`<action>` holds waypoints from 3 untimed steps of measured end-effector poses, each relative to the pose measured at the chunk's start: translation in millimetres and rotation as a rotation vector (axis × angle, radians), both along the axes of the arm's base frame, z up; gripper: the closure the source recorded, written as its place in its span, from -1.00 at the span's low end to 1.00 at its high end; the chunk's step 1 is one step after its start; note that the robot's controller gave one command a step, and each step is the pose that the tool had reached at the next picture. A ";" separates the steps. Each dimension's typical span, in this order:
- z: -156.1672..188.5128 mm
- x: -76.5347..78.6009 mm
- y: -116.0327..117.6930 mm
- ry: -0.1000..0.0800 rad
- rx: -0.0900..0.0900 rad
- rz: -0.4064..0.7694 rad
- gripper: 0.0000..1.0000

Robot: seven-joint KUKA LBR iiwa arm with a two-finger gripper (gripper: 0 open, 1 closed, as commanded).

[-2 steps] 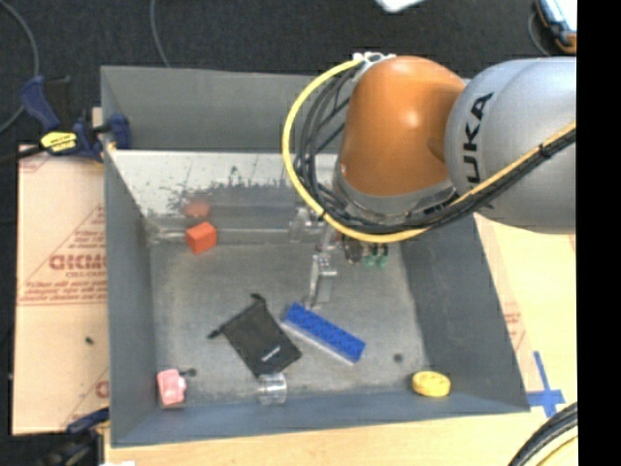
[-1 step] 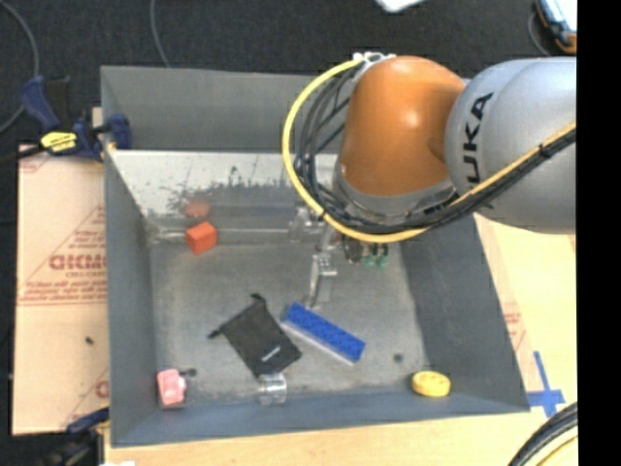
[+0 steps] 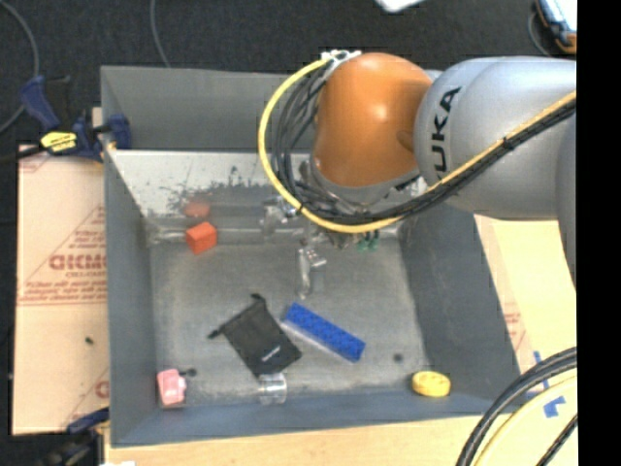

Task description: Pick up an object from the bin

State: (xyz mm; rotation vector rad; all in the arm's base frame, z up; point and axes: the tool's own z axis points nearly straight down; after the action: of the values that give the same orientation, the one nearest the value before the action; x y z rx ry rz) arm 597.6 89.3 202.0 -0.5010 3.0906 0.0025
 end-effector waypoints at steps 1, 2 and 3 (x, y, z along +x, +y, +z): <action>-69.1 -17.9 27.7 0.011 -0.001 -0.206 -1.00; -85.6 -86.2 -14.8 0.006 -0.002 -0.144 -1.00; -102.4 -62.8 0.4 -0.001 -0.001 0.189 -1.00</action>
Offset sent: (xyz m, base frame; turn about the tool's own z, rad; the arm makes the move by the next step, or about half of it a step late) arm -0.0838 -0.0113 -0.0842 0.1406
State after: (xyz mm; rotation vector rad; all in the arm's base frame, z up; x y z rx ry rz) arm 534.8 89.8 99.7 -0.7896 3.0287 0.0021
